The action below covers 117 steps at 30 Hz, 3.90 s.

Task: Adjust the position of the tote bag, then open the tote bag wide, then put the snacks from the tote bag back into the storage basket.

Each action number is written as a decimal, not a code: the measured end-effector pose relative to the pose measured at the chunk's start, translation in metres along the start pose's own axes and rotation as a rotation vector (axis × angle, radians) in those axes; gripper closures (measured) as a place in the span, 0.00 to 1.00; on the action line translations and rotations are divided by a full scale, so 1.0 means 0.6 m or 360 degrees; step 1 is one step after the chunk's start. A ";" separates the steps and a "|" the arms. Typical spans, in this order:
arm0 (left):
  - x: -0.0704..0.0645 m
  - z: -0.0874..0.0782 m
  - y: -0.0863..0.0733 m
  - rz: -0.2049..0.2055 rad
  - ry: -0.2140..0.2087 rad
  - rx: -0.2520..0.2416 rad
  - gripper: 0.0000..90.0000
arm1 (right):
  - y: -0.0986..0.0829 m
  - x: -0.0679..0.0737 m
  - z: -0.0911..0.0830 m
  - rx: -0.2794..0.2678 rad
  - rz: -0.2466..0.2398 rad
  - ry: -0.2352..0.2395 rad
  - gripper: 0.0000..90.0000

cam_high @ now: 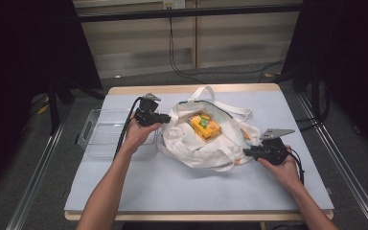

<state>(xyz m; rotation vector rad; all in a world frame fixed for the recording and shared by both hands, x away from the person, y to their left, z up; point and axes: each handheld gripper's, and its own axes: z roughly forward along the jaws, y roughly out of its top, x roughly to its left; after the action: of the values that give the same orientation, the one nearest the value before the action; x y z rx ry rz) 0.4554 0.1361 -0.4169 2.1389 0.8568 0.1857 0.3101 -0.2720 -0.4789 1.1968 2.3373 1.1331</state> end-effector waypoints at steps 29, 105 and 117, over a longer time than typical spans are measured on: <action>-0.072 -0.097 -0.057 0.0151 -0.0111 -0.0377 0.29 | 0.033 0.017 -0.052 -0.0316 0.0031 0.0028 0.37; -0.141 -0.187 -0.277 0.0223 -0.0055 -0.0266 0.06 | 0.211 0.047 0.170 0.0204 -0.0004 0.0096 0.19; -0.136 -0.187 -0.278 0.0198 -0.0051 -0.0261 0.06 | 0.197 0.051 0.191 0.0275 -0.0021 0.0078 0.21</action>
<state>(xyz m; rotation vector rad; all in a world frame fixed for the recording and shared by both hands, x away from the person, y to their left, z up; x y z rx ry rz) 0.2629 0.2296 -0.4526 2.0363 0.6671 0.2749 0.4209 -0.1473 -0.4621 1.2211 2.5198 0.9830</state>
